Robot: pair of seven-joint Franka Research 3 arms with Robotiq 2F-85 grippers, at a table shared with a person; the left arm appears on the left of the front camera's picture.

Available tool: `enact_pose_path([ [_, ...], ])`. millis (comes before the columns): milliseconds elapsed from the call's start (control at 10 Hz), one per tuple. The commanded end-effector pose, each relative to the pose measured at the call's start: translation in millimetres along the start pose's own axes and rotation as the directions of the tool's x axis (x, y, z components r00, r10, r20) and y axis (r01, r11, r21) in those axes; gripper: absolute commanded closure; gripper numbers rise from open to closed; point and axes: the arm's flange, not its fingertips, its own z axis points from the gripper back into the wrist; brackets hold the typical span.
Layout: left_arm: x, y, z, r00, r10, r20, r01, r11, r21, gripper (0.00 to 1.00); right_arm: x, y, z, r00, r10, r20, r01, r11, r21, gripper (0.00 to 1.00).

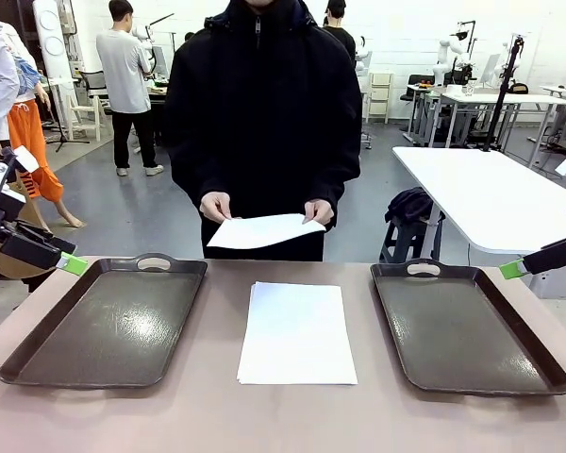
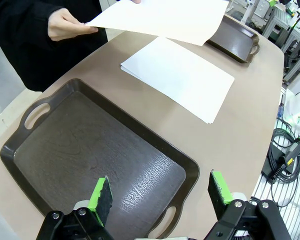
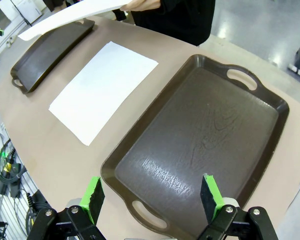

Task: Sort the A4 documents.
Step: Receive the A4 Paper.

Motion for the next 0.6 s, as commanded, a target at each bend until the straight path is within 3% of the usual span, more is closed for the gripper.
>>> enact_pose_path([
  [0,-0.7,2.2,0.6,1.0,-0.017,0.021,0.017,1.0,-0.011,0.0,-0.7,-0.8,-1.1,1.0,-0.001,0.004,0.001,1.0,0.012,0.0],
  [500,-0.7,2.2,0.6,1.0,-0.017,0.021,0.017,1.0,-0.011,0.0,-0.7,-0.8,-1.1,1.0,-0.001,0.004,0.001,1.0,0.012,0.0],
])
